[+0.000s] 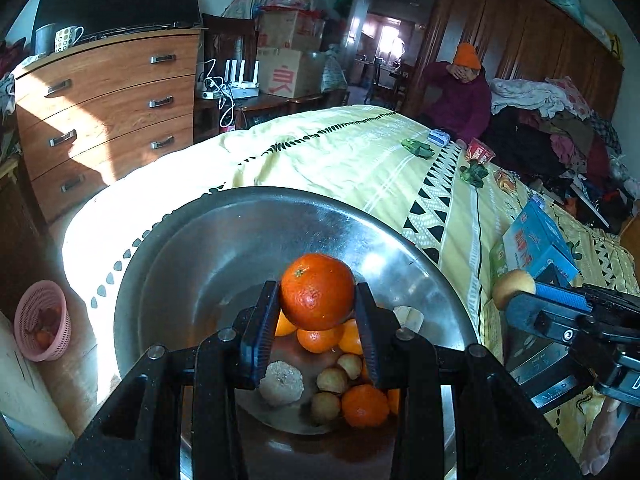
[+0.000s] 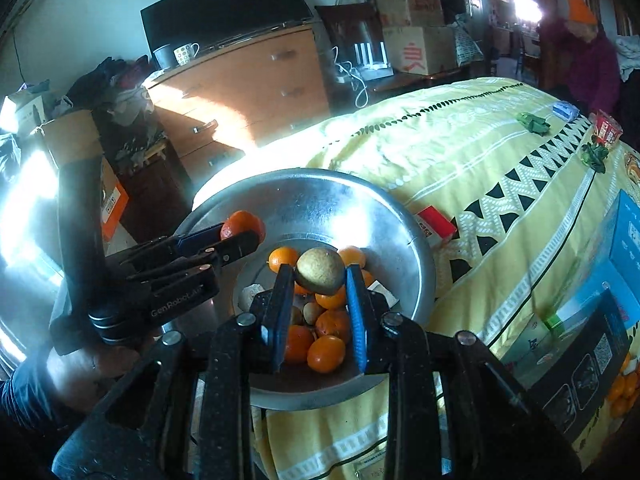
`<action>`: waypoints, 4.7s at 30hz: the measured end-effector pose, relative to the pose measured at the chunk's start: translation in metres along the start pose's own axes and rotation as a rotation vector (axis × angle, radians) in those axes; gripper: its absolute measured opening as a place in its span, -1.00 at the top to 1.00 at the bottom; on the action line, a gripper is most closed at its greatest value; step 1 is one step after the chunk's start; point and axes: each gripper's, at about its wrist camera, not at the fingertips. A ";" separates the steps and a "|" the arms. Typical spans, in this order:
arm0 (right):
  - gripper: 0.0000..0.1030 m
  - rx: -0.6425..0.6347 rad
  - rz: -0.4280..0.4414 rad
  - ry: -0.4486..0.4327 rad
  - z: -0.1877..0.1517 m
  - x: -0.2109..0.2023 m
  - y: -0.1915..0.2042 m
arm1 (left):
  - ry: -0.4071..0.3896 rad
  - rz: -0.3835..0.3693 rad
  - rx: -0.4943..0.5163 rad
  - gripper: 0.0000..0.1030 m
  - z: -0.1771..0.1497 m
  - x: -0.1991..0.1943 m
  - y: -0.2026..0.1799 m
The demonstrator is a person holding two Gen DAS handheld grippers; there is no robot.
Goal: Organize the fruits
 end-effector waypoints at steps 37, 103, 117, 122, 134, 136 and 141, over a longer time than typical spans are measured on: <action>-0.51 -0.001 -0.180 -0.125 -0.048 -0.102 0.021 | -0.213 0.198 0.170 -1.00 0.003 -0.071 -0.091; -1.00 0.592 -0.635 0.026 -0.405 -0.228 -0.241 | 0.346 -0.254 0.589 -1.00 -0.269 0.108 -0.411; -1.00 0.592 -0.628 0.004 -0.405 -0.228 -0.241 | 0.344 -0.257 0.586 -1.00 -0.268 0.106 -0.407; -1.00 0.593 -0.626 -0.001 -0.405 -0.228 -0.241 | 0.344 -0.256 0.586 -1.00 -0.269 0.106 -0.407; -1.00 0.595 -0.619 -0.010 -0.406 -0.228 -0.242 | 0.342 -0.258 0.585 -1.00 -0.269 0.106 -0.407; -1.00 0.595 -0.618 -0.012 -0.405 -0.228 -0.242 | 0.342 -0.258 0.585 -1.00 -0.269 0.106 -0.408; -1.00 0.595 -0.618 -0.012 -0.406 -0.228 -0.242 | 0.342 -0.258 0.585 -1.00 -0.269 0.106 -0.408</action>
Point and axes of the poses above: each gripper's, at about its wrist camera, not at the fingertips, and x roughly the way its jaws point, y to its left, z to its top, and after that the axes turned 4 degrees about -x, right-handed
